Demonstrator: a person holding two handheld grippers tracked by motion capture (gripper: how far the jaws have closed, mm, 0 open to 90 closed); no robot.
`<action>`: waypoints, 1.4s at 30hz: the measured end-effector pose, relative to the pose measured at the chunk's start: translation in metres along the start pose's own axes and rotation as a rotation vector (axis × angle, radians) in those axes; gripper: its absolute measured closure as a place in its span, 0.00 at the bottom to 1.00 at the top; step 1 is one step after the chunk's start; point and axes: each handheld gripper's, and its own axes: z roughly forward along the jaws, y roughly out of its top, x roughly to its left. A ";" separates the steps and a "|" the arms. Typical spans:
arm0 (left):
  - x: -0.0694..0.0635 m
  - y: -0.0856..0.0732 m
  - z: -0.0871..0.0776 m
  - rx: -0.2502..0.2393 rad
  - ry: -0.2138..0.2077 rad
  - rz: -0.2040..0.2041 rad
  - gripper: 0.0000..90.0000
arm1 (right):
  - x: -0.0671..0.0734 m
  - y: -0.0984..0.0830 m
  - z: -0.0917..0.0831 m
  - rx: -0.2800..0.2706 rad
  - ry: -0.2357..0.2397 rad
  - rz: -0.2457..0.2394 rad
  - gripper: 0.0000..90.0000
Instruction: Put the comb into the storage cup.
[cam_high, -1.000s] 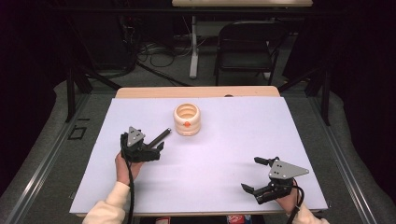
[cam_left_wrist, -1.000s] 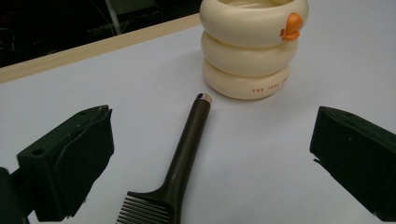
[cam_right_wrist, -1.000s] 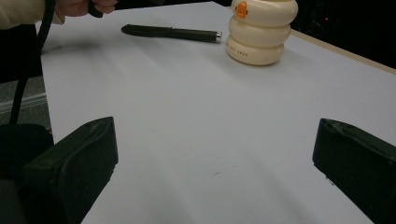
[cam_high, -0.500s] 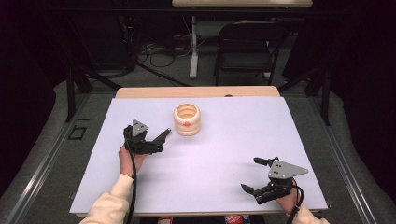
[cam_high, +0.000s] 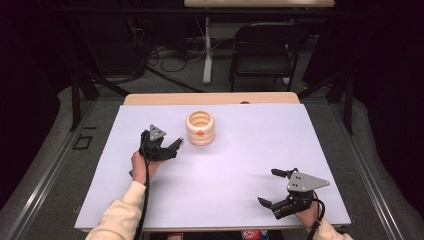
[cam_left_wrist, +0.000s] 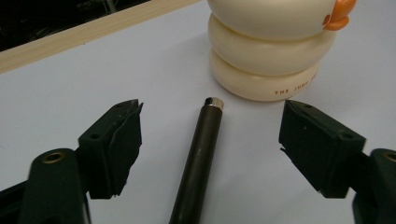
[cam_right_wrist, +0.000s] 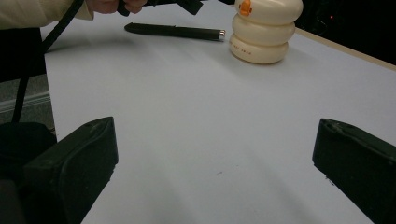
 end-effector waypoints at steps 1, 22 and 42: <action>0.000 0.000 0.000 0.000 0.000 0.000 0.30 | 0.000 0.000 0.000 0.000 0.000 0.000 0.00; 0.010 0.010 0.033 0.123 -0.101 0.036 0.95 | 0.000 -0.001 0.000 0.013 0.002 0.005 0.00; 0.010 0.017 0.057 0.237 -0.115 0.087 1.00 | 0.000 -0.001 0.001 0.015 0.003 -0.002 0.00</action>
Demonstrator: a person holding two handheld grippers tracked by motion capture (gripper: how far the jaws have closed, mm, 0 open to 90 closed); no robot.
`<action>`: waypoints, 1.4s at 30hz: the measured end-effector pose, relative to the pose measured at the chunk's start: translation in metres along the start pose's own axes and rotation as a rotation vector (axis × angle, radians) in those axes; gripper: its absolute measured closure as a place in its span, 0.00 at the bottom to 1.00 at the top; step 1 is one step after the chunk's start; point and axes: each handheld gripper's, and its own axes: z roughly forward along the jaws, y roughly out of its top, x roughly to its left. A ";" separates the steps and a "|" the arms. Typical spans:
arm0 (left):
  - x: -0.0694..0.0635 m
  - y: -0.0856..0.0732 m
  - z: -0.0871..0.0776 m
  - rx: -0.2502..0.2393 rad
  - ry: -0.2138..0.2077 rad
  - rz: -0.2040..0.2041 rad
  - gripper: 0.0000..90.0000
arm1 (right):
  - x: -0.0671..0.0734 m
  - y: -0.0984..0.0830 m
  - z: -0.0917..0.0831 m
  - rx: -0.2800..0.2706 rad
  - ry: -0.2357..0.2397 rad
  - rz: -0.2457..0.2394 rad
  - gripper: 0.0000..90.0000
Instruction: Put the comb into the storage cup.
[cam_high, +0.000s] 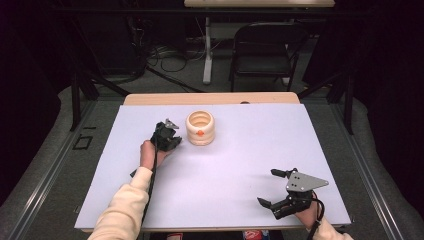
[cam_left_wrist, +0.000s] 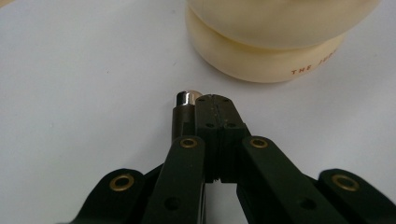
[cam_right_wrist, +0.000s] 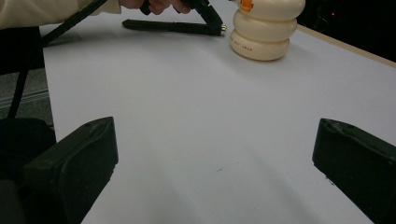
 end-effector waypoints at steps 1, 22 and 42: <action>0.000 0.000 0.000 0.000 0.000 0.000 1.00 | 0.000 0.000 0.000 0.000 0.000 0.000 0.00; 0.026 -0.007 -0.005 0.017 0.072 -0.060 1.00 | 0.000 0.000 0.000 0.003 0.002 0.001 0.00; 0.044 -0.019 -0.011 0.033 0.126 -0.099 1.00 | 0.000 0.000 -0.001 0.008 0.003 0.002 0.00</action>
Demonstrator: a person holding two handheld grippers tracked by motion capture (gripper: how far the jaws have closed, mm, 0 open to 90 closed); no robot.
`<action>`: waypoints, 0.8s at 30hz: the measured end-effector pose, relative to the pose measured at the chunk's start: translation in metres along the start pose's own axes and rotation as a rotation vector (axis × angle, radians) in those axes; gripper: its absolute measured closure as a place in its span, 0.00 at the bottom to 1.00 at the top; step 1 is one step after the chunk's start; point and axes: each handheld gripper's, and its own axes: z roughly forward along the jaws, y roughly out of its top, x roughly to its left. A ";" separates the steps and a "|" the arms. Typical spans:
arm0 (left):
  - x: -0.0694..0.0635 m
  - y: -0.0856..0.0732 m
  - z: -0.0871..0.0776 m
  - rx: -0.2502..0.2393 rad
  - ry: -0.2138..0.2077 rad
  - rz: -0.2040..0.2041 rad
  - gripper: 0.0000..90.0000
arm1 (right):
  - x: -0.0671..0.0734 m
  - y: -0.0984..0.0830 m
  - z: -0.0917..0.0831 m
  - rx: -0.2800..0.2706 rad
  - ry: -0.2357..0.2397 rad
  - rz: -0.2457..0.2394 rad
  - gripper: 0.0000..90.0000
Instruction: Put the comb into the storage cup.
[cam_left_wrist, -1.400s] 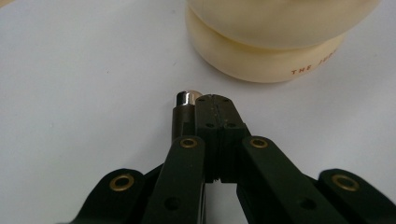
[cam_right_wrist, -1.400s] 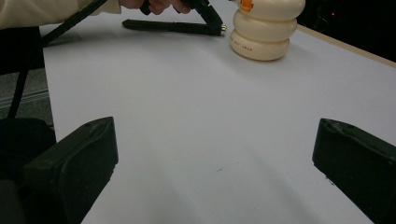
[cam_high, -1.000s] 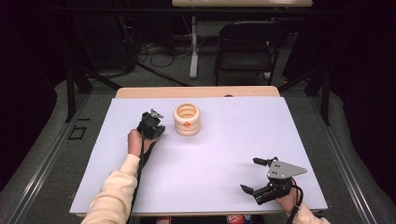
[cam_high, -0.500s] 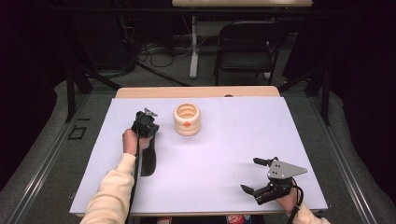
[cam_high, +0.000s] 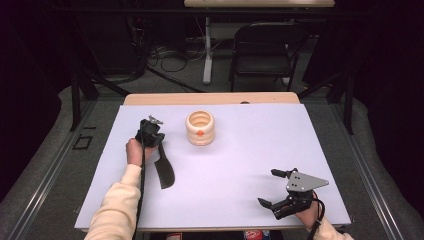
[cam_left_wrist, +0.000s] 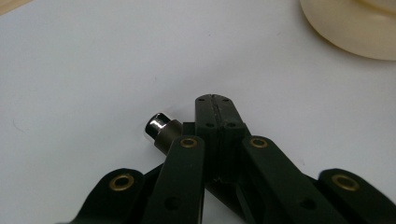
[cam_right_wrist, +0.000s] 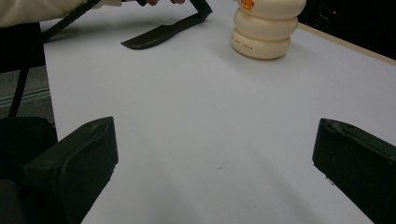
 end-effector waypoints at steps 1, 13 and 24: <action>0.000 0.000 0.000 0.000 0.000 0.000 1.00 | 0.000 0.000 0.000 -0.001 0.000 0.000 0.00; 0.009 -0.008 -0.004 0.018 0.015 -0.008 1.00 | 0.000 0.000 0.000 0.000 -0.001 0.000 0.00; 0.012 -0.014 -0.011 0.032 0.024 -0.004 1.00 | -0.001 0.000 0.001 0.000 0.001 0.000 0.00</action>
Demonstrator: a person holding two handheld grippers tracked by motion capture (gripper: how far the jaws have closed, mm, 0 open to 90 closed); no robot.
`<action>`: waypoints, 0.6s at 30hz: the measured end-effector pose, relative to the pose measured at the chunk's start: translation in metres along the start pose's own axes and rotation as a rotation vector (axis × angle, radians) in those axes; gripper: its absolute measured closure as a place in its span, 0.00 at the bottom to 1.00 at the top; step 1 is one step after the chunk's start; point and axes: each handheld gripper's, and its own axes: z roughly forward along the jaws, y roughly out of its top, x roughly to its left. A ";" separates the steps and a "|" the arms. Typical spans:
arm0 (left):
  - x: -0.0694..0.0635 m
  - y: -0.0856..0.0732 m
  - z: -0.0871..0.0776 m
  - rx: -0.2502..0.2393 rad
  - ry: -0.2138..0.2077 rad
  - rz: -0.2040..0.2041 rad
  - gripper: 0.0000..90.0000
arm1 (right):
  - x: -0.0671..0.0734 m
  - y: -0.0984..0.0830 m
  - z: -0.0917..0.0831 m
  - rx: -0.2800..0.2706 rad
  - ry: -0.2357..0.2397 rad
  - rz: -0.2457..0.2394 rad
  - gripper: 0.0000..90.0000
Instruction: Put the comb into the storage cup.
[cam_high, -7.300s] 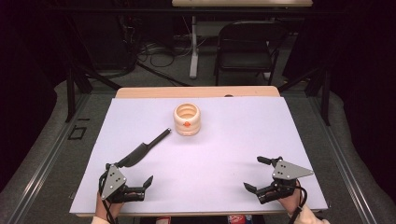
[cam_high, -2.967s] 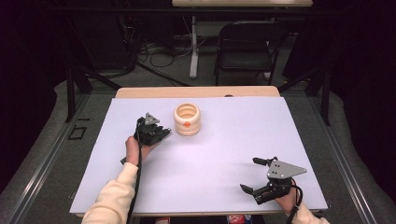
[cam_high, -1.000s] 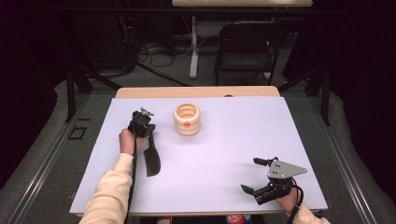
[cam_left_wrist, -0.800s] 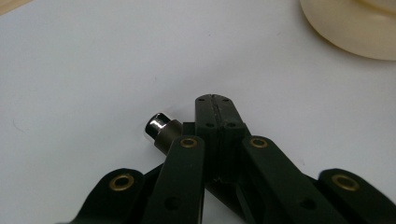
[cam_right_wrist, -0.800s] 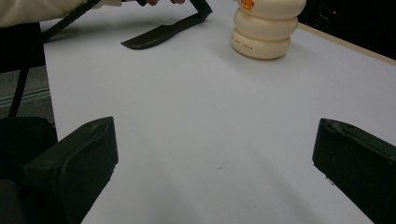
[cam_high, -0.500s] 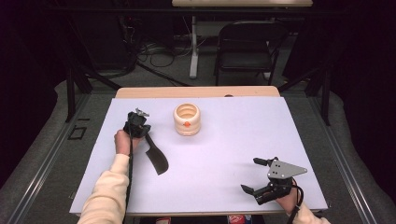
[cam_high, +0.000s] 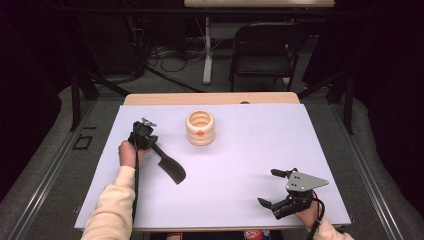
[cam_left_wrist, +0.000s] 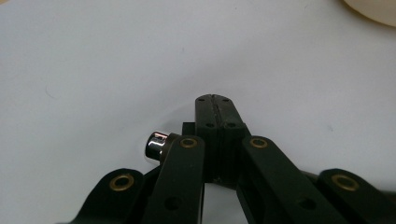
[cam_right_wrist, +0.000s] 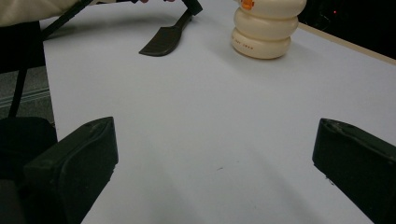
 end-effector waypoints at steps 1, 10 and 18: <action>0.001 -0.001 0.000 -0.004 0.003 -0.006 1.00 | 0.000 0.000 0.000 0.001 -0.001 -0.001 0.00; 0.004 -0.006 -0.003 0.011 0.005 -0.007 1.00 | 0.000 0.000 0.001 0.001 0.001 -0.003 0.00; 0.003 -0.010 -0.007 0.035 0.001 -0.002 1.00 | 0.000 0.000 0.000 0.001 -0.001 -0.005 0.00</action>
